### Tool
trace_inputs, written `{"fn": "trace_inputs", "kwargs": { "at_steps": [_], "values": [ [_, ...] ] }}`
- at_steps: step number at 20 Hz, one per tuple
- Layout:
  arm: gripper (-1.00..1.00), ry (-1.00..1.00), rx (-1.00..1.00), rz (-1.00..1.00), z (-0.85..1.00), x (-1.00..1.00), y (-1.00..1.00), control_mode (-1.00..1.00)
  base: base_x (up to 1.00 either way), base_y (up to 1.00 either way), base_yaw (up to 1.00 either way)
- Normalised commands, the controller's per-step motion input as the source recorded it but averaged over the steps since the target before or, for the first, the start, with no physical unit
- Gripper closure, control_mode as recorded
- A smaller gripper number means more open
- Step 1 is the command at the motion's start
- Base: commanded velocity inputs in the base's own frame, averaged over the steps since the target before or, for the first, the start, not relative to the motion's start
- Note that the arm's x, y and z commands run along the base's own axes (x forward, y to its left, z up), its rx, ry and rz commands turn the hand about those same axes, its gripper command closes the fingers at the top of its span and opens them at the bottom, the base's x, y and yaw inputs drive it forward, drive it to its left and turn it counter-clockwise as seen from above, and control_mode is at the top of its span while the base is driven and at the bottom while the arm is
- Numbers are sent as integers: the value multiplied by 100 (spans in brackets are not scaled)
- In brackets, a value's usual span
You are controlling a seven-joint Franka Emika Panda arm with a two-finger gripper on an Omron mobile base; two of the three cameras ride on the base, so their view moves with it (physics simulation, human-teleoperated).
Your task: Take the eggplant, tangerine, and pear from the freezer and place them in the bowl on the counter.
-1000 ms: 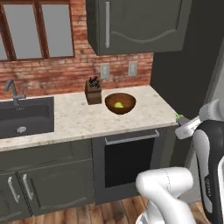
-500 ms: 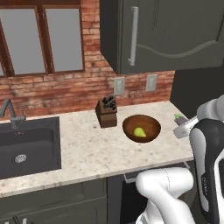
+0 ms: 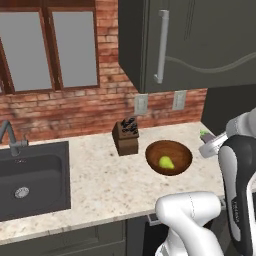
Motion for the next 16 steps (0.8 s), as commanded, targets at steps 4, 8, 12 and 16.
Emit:
{"fn": "trace_inputs", "kwargs": {
  "at_steps": [4, 8, 12, 16],
  "values": [
    [100, 0, 0, 0, 0, 0, 0, 100, 97, 0, 0],
    [100, 0, 0, 0, 0, 0, 0, 100, 90, 0, 0],
    [100, -1, -5, 0, -31, 88, 17, -100, 0, 0, 0],
    [100, 2, -2, 0, -52, 75, 2, -100, 0, 0, 0]
  ]
}}
